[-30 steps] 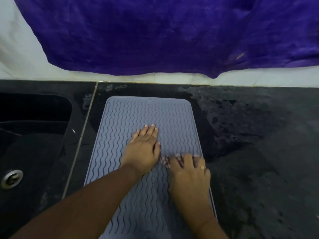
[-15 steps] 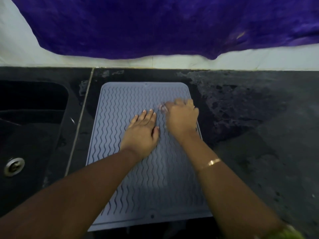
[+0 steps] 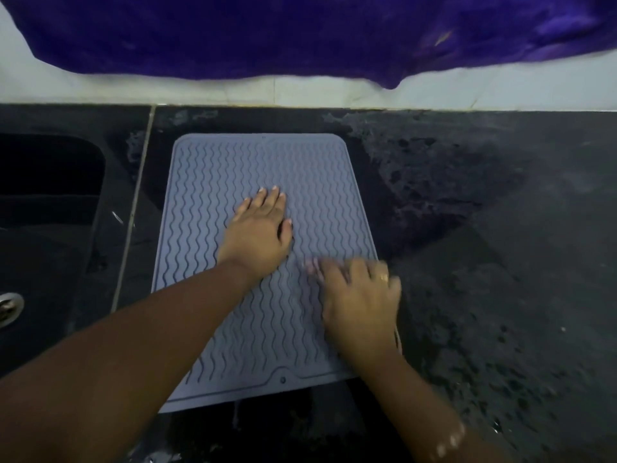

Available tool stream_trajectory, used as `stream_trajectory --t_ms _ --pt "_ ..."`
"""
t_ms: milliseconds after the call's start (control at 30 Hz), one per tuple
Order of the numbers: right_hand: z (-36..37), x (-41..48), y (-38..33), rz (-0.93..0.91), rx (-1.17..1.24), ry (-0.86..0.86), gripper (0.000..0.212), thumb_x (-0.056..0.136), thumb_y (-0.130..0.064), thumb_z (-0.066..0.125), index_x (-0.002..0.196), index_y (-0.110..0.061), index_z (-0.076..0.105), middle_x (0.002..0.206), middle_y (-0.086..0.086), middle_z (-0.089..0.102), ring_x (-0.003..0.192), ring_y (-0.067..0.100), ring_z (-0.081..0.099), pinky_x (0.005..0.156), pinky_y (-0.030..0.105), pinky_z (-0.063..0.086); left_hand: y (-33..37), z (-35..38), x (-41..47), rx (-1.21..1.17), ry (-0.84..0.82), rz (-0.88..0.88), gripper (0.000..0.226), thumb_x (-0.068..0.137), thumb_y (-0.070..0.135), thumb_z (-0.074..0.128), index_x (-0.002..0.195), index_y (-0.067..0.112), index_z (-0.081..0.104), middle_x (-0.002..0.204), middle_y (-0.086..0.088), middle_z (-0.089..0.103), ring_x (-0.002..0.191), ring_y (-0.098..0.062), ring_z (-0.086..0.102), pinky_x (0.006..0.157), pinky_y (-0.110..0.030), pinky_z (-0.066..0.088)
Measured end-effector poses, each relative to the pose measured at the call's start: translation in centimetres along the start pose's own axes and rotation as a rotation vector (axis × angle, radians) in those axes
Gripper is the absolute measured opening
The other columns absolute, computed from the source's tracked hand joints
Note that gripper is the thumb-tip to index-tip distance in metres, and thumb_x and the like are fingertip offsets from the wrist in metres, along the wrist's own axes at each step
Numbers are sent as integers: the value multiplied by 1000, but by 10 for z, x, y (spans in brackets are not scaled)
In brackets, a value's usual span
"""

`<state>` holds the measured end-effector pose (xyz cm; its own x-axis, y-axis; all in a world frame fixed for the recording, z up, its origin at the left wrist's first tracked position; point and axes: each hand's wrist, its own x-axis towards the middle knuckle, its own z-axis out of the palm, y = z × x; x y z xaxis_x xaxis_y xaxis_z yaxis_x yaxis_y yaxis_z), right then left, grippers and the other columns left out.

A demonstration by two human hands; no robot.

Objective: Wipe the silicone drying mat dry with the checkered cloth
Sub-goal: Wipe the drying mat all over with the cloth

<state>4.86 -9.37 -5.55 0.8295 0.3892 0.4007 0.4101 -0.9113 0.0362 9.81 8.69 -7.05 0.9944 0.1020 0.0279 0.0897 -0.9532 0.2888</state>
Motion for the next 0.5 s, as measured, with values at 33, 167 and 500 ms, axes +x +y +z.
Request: stream_trajectory --t_ms 33,167,500 --pt "10 24 0 14 -7 24 19 72 -24 69 91 -23 67 75 3 60 71 27 55 58 31 36 0 0 0 2 0 -1 54 99 33 26 149 11 19 158 -3 16 146 -17 9 118 -31 1" --pt "36 97 -3 91 -58 21 17 68 -24 74 84 -20 69 70 3 63 68 27 59 57 30 38 1 0 0 -9 3 -9 55 100 34 26 149 11 19 158 -3 16 146 -17 9 118 -31 1" --pt "-12 -47 -1 -24 34 71 32 69 -21 70 100 -23 65 84 0 64 90 24 49 64 33 33 3 -3 -1 -2 -6 -32 53 101 33 24 148 10 21 157 -4 18 146 -18 11 119 -32 3"
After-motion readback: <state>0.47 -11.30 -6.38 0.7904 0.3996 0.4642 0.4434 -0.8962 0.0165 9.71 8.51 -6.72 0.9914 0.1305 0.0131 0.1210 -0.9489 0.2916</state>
